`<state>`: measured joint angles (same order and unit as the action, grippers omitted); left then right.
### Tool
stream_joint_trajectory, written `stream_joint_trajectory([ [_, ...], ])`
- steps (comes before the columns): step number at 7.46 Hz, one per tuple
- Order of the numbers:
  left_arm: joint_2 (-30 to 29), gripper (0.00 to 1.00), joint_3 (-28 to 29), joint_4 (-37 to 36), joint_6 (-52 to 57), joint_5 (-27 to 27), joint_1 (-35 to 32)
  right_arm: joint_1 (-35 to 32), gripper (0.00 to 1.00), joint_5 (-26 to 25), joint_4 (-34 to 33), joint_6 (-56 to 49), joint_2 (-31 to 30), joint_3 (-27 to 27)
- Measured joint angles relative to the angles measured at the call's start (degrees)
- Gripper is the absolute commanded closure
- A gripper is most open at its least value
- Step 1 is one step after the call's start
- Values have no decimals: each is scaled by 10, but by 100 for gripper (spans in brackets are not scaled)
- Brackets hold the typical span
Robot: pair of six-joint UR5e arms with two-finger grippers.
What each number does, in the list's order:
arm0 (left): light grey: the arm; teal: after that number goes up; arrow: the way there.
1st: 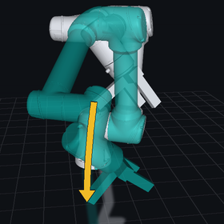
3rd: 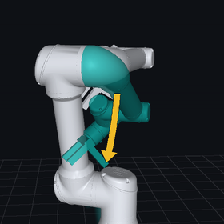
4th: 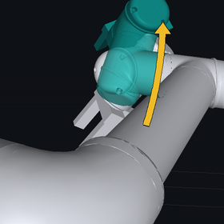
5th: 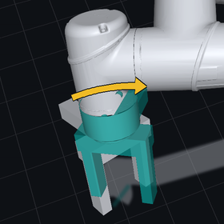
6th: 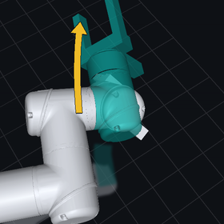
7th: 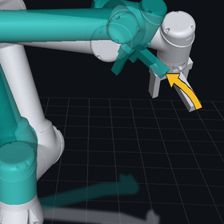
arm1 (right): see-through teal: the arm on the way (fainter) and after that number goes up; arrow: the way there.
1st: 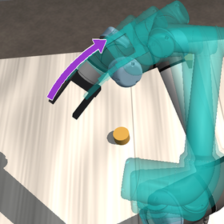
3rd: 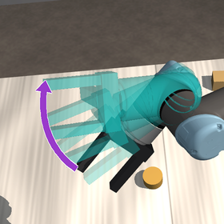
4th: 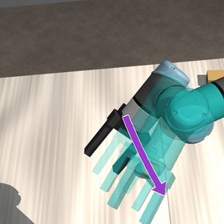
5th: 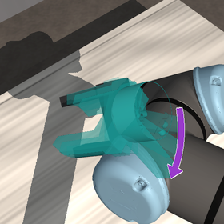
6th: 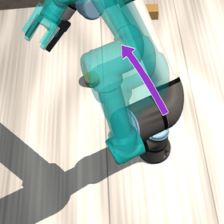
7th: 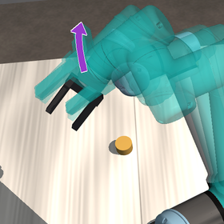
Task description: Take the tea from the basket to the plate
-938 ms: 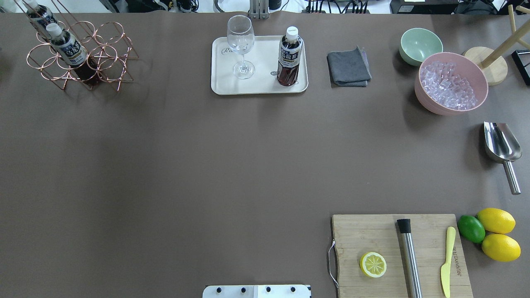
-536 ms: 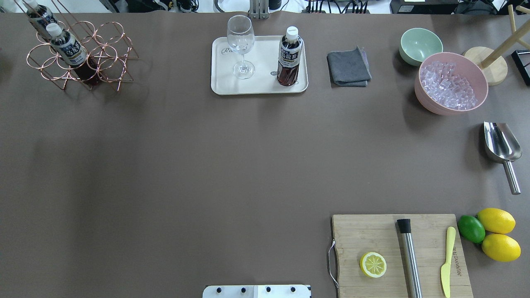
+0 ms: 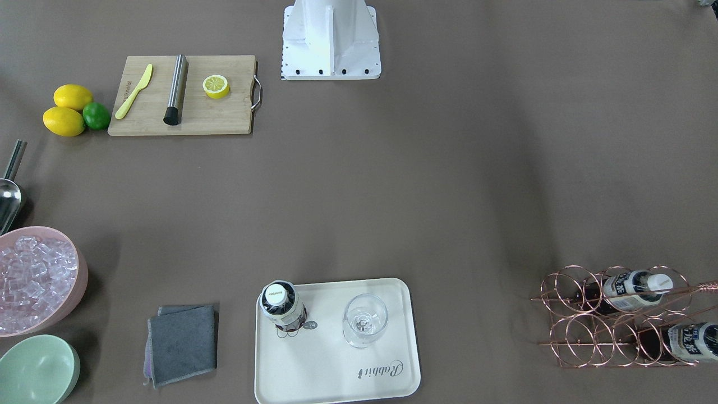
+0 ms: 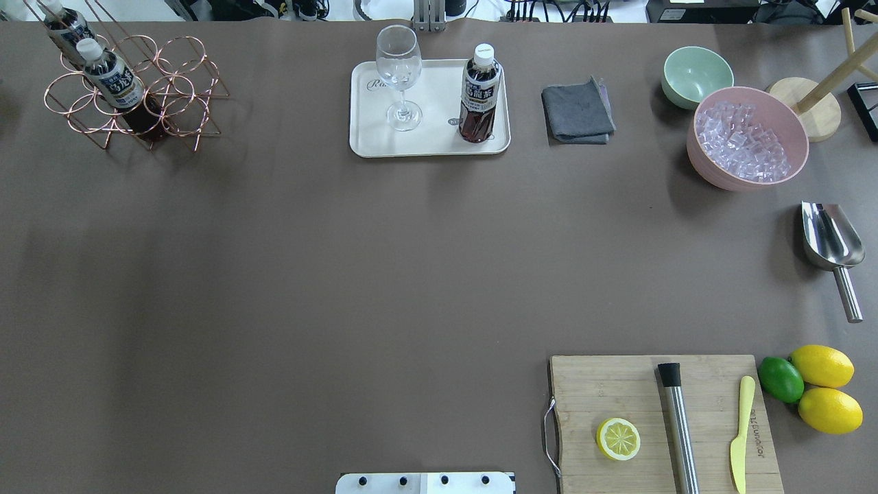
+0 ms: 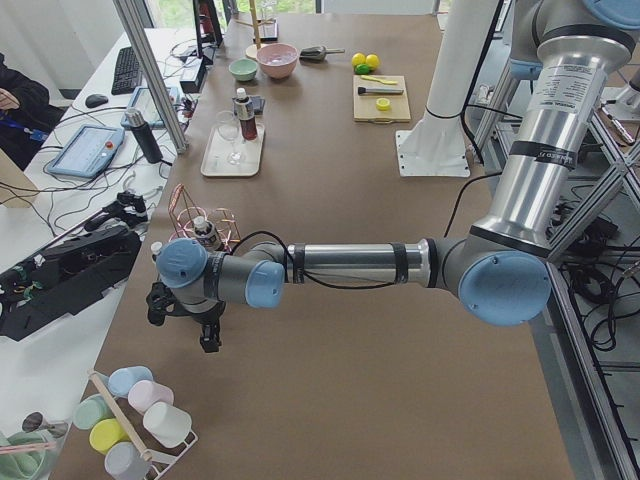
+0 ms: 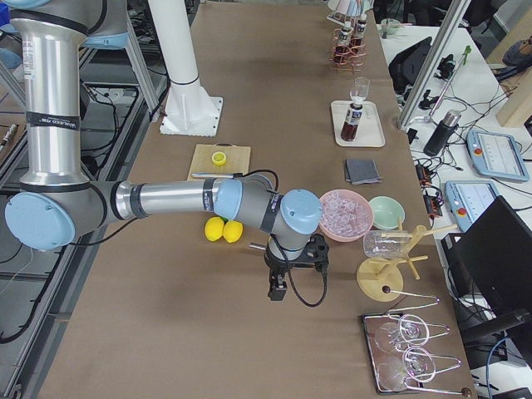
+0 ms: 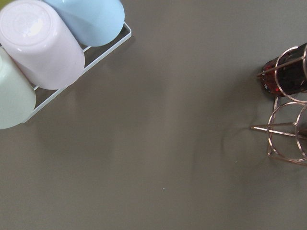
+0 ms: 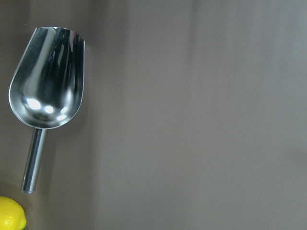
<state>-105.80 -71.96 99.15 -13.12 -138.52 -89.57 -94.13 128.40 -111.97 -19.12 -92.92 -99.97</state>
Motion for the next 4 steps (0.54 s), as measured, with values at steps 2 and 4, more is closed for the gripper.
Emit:
stream_joint_trajectory([
  [2,8,1,-16,-18,-2,29,28,0,0,0,0,0,0,0],
  [4,8,1,-38,-77,1,38,32,0,0,1,0,-1,0,-1],
])
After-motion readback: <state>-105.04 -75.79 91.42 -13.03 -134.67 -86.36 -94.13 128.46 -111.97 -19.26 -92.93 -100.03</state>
